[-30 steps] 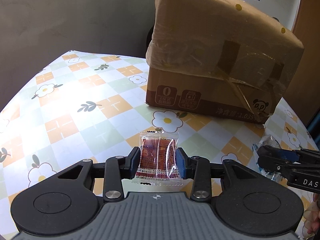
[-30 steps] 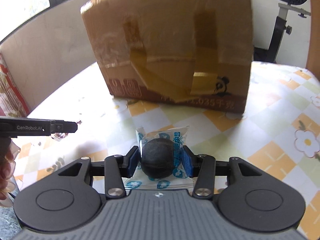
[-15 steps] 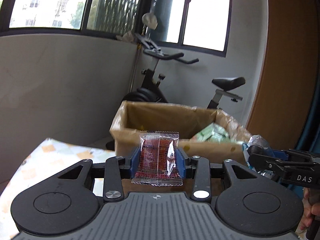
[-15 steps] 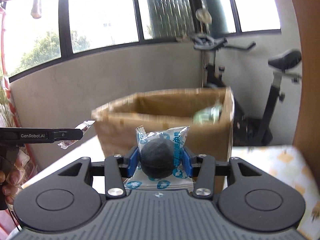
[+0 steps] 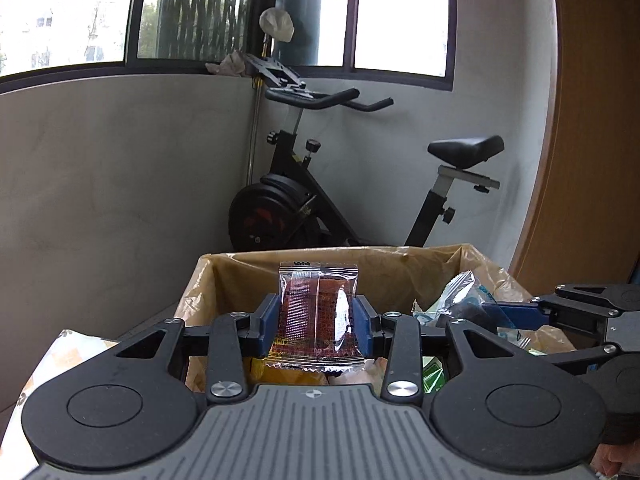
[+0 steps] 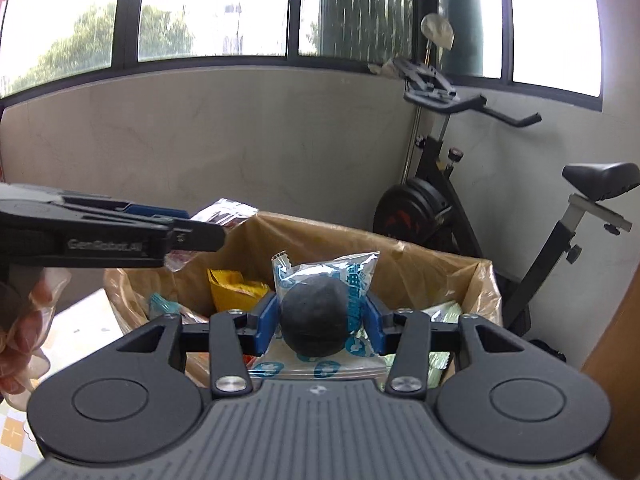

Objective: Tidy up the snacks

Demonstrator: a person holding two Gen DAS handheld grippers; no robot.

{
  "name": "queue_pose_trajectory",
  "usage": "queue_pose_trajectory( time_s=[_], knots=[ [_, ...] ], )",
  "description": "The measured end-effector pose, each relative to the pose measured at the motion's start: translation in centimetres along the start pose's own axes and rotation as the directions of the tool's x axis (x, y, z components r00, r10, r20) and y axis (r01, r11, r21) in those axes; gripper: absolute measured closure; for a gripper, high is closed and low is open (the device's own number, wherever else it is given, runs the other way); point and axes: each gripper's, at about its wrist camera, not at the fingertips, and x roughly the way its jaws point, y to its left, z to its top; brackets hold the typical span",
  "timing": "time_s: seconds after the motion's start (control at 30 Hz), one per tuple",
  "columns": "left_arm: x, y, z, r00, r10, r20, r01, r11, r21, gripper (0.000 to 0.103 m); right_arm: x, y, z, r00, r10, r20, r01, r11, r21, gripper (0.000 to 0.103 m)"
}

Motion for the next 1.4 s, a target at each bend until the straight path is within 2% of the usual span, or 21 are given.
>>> queue_pose_trajectory(
  time_s=[0.17,0.37,0.5,0.77,1.03,1.2,1.4],
  knots=[
    [2.2,0.9,-0.6,0.998,0.003,-0.060,-0.004,1.000,-0.015,0.060,1.9,-0.9,-1.1,0.996,-0.005,-0.088,0.010,0.998,0.063,0.055],
    [2.7,1.7,-1.3,0.996,0.008,-0.092,-0.009,1.000,-0.016,0.054,2.1,-1.8,-1.4,0.991,-0.023,-0.135,0.038,0.993,0.110,0.055],
    [2.6,2.3,-1.4,0.995,0.011,-0.097,-0.015,0.999,-0.036,0.039,1.5,-1.7,-1.2,0.989,-0.033,-0.143,0.050,0.991,0.121,0.054],
    [0.1,3.2,-1.4,0.995,0.035,-0.089,-0.041,0.997,-0.065,0.025,-0.6,-1.4,-1.0,0.989,-0.056,-0.136,0.075,0.988,0.137,0.052],
    [-2.5,3.9,-1.6,0.996,0.049,-0.078,-0.055,0.995,-0.081,0.016,-3.0,-0.9,-0.5,0.990,-0.076,-0.117,0.090,0.988,0.126,0.041],
    [-4.3,3.9,-1.5,0.996,0.066,-0.064,-0.071,0.994,-0.082,0.009,-4.6,-0.7,-0.3,0.992,-0.075,-0.097,0.089,0.985,0.149,0.022],
    [-6.3,3.6,-1.1,0.989,0.137,-0.062,-0.141,0.988,-0.063,0.009,-7.1,-0.5,0.1,0.995,-0.079,-0.060,0.089,0.979,0.185,0.010]
  ],
)
